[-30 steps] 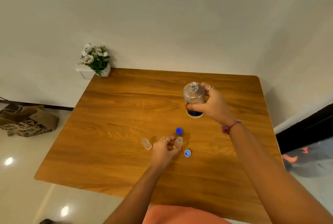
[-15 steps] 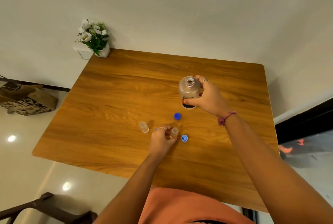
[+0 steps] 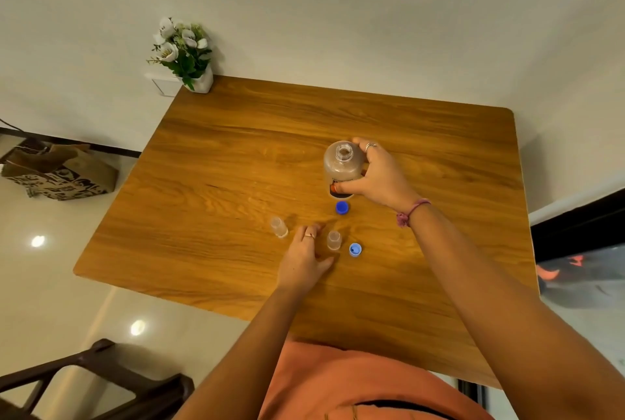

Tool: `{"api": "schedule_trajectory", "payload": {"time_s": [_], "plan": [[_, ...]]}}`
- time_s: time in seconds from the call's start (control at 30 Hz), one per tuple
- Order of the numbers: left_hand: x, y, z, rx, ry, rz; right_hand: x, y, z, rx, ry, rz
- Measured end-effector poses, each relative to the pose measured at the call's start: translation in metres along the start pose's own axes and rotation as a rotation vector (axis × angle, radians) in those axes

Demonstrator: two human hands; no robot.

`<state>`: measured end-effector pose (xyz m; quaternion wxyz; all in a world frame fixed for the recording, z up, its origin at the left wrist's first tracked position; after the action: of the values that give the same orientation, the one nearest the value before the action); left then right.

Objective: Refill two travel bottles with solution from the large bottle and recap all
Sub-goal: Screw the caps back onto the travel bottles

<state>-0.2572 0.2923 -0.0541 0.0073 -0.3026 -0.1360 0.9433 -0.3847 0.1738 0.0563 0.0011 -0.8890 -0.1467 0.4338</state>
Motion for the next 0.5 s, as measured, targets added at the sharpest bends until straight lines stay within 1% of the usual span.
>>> {"api": "schedule_trajectory", "payload": {"time_s": [0.07, 0.2, 0.33, 0.5], "plan": [[-0.008, -0.005, -0.002, 0.020, 0.038, -0.014, 0.010, 0.004, -0.007, -0.012, 0.010, -0.039], [-0.031, -0.011, -0.006, 0.050, 0.066, 0.002, 0.031, 0.012, -0.024, -0.042, -0.081, -0.094], [-0.051, -0.009, -0.009, 0.106, 0.071, -0.002, 0.052, 0.020, -0.037, -0.026, -0.102, -0.161], [-0.080, -0.001, -0.019, 0.143, 0.062, -0.005, 0.076, 0.027, -0.045, 0.022, -0.194, -0.224]]}}
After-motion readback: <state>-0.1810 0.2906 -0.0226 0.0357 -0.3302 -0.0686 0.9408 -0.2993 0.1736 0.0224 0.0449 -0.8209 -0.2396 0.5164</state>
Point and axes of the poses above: each hand's wrist, its own y-axis towards the middle knuckle, its own x-axis out of the palm, z = x × y, the point moved 9 cm from there along y, towards the middle knuckle, and after that the axes turned 13 degrees about -y, right-handed, at the moved point
